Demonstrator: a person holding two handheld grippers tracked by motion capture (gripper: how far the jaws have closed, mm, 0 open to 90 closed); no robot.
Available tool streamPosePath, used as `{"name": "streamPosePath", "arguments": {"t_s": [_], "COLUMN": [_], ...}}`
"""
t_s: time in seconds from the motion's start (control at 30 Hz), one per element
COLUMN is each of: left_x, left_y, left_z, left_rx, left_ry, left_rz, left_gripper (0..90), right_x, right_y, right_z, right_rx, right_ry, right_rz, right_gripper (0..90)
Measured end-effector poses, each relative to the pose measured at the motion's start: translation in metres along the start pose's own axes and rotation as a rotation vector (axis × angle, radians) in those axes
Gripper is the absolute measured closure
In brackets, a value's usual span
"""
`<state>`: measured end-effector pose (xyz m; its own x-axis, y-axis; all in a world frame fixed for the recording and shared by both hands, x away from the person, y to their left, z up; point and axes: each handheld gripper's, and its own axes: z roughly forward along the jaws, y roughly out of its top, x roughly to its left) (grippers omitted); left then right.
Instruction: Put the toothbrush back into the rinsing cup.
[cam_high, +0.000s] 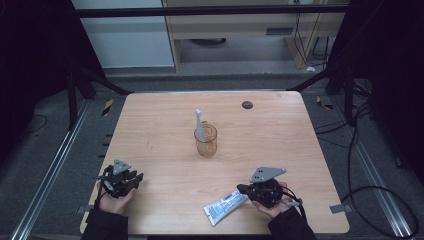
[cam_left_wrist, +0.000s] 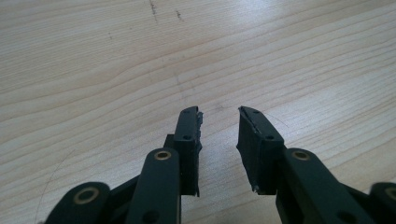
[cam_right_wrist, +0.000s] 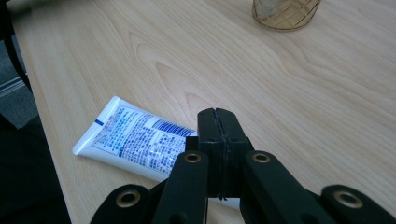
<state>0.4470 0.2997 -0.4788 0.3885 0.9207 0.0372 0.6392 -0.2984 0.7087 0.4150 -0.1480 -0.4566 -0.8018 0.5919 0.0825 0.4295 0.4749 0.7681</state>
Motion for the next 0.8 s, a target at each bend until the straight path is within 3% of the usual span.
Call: {"name": "streamPosePath", "arguments": {"t_s": [0.5, 0.8], "left_x": [0.0, 0.0], "left_y": [0.0, 0.0], "left_z": [0.002, 0.001], "left_rx": [0.003, 0.003], "left_ry": [-0.008, -0.007], "left_rz": [0.004, 0.003], "left_gripper": [67.8, 67.8], "right_x": [0.016, 0.024], "right_y": [-0.002, -0.007], "right_z": [0.014, 0.02], "right_rx": [0.062, 0.11], "right_ry": [0.119, 0.164], "right_rz": [-0.068, -0.097], "right_gripper": [90.0, 90.0]}}
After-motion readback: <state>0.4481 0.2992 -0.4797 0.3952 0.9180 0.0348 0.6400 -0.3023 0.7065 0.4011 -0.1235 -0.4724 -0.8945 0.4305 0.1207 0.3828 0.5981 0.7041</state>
